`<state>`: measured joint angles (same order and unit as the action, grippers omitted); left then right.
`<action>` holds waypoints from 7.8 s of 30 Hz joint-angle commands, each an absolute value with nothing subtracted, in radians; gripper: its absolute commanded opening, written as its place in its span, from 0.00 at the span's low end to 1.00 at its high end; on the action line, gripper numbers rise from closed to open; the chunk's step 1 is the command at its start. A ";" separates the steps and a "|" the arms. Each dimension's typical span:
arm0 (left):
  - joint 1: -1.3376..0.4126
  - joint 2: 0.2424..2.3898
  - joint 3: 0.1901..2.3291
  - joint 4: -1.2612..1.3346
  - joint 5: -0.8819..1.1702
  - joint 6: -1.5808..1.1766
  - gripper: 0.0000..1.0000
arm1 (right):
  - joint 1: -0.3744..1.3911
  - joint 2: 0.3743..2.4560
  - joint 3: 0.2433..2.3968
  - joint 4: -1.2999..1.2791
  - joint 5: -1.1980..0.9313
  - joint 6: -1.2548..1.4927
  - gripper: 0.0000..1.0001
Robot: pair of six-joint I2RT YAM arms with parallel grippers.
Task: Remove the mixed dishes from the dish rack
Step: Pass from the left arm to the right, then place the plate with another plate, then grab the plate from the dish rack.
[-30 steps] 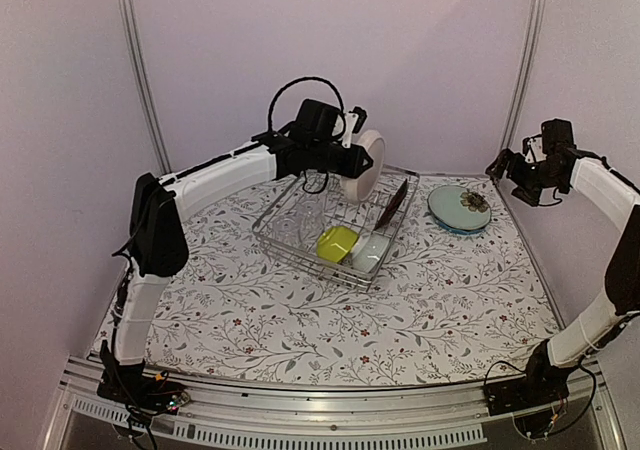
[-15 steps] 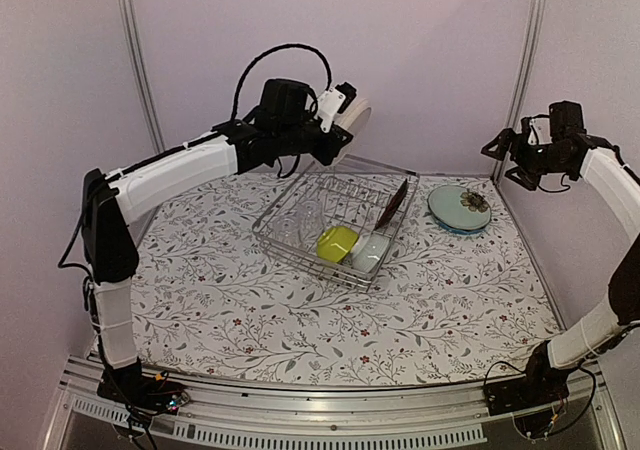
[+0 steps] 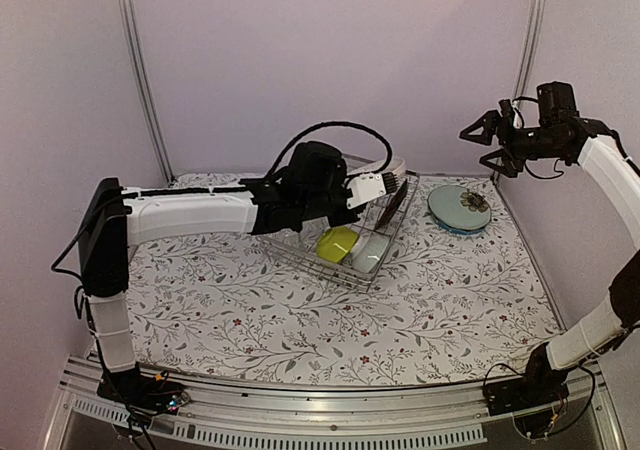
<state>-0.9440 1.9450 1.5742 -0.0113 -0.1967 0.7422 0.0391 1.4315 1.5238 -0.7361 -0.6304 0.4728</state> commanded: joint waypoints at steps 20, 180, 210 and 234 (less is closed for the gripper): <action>-1.074 1.937 1.482 0.496 -0.364 1.277 0.00 | 0.287 1.595 1.608 -0.935 -0.588 0.395 0.68; -1.083 1.968 1.495 0.529 -0.407 1.257 1.00 | -0.176 2.089 1.600 -0.413 -0.415 0.588 0.05; -1.045 1.992 1.601 0.396 -0.383 1.023 1.00 | -0.137 2.068 1.652 -0.614 -0.209 0.445 0.49; -0.903 2.256 2.131 -0.163 -0.090 0.251 0.97 | -0.087 1.700 1.507 -0.571 -0.254 0.418 0.91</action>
